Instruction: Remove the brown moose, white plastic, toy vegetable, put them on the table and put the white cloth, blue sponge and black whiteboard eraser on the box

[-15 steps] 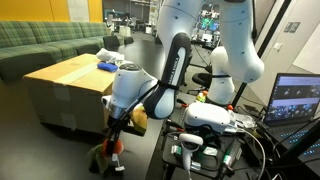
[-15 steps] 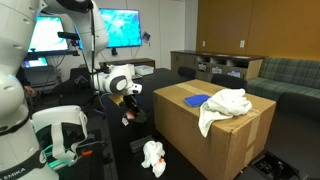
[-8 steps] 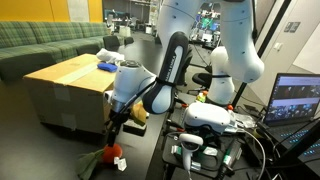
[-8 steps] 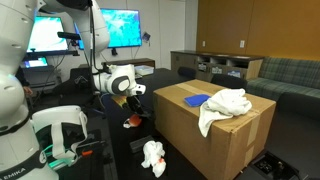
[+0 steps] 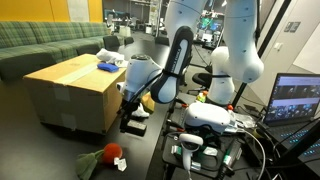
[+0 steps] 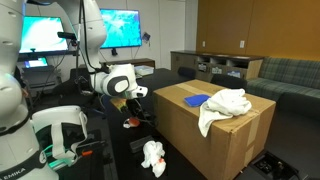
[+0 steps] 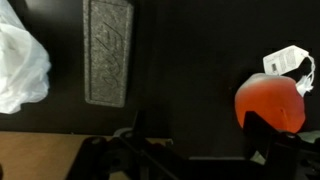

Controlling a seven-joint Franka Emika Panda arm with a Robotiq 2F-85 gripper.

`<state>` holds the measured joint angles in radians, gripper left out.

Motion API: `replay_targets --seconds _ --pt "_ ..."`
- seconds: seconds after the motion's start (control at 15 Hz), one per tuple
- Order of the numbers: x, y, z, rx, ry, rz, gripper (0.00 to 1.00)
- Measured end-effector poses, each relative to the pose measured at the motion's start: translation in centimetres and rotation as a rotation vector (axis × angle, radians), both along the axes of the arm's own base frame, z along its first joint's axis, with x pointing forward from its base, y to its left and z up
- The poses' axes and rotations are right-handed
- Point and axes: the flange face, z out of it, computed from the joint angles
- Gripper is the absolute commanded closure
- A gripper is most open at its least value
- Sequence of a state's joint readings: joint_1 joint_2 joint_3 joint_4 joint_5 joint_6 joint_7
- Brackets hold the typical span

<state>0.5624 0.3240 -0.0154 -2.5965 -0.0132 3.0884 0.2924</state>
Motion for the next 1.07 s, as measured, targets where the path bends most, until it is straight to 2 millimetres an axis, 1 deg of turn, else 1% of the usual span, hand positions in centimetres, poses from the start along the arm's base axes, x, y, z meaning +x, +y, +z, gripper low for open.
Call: replay_targets --seconds 0.2,0.53,0.87,1.07 --pt "-0.1 -2.7 -0.4 -0.018 0.014 -0.027 0.00" --pt "0.2 -6.0 -1.7 -0.031 0.025 -0.065 0.00" --pt "0.5 -9.2 -4.2 -0.033 0.052 -0.083 0.00" --pt "0.1 -10.4 -5.9 -0.014 0.090 -0.083 0.00"
